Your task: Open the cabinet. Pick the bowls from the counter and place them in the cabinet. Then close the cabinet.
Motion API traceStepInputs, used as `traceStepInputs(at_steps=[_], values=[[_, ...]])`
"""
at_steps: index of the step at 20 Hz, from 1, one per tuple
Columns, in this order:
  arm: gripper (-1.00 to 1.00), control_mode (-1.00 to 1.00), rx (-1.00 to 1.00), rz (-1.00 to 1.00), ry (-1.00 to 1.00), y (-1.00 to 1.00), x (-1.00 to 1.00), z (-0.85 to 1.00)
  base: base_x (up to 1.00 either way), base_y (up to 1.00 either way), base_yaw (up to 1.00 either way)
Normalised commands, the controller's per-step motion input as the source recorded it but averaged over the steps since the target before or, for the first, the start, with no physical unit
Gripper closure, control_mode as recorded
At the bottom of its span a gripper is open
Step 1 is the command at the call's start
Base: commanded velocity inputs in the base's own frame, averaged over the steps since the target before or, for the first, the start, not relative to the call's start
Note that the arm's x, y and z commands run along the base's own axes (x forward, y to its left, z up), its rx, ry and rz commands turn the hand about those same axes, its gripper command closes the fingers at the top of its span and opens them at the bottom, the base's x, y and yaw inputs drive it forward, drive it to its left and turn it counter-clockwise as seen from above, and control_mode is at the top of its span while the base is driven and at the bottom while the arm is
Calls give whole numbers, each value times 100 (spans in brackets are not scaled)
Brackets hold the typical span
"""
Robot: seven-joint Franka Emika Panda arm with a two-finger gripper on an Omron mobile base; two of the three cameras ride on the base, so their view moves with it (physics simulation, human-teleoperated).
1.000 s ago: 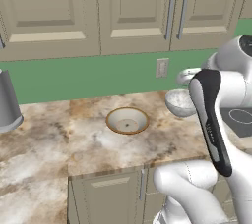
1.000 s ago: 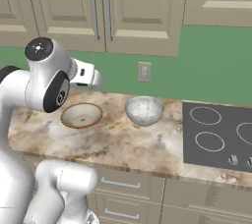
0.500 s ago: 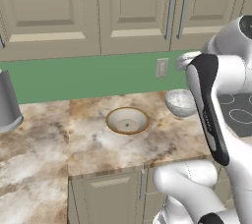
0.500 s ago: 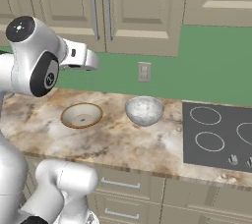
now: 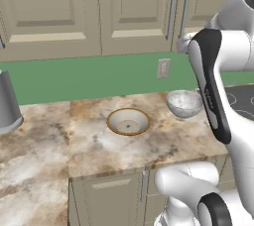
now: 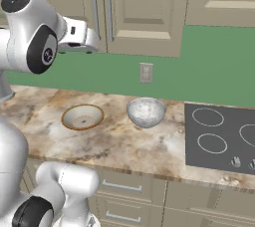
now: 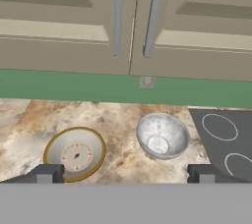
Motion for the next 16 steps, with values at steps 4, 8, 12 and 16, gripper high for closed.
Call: traceStepInputs(at_steps=[4,8,12,16], values=[[-100,-100,0,0,-8,0,7,27,0,0,0],[-100,-100,0,0,-19,-3,0,1,0,0,0],[-100,-100,0,0,-30,0,1,0,0,0,0],[-100,-100,0,0,-24,0,5,0,0,0,0]])
